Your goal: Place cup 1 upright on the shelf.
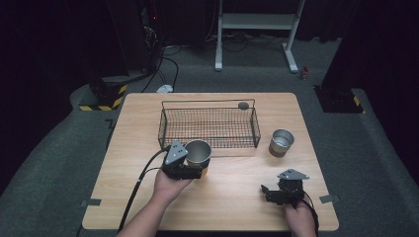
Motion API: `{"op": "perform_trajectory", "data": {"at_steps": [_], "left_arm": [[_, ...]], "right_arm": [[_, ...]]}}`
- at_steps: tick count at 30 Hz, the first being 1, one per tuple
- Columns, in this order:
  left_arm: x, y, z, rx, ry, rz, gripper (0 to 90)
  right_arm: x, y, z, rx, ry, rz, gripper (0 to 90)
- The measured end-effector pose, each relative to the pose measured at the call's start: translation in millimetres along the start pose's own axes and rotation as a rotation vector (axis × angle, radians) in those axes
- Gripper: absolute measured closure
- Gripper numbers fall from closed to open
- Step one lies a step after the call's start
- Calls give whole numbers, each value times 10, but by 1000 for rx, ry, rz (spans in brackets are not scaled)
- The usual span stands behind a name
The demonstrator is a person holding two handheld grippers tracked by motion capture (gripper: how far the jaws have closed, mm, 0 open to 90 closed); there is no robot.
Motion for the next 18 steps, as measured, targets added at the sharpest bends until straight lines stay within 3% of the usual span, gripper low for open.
{"op": "perform_trajectory", "data": {"at_steps": [13,18], "left_arm": [[262,-67,-172,-28,9,-55,131],[397,-61,-223,-38,-15,-64,131]], "right_arm": [[0,0,0,0,-1,0,80],[-1,1,-1,0,-4,1,80]]}}
Point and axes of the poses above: each handheld gripper's, and its own axes: y roughly forward along the jaws, z roughly out of its underside, x roughly to its left, the point moved 4 cm from there along y, roughly forward along the jaws, and after that the axes turned 14 degrees about y, right-handed, at the moved point
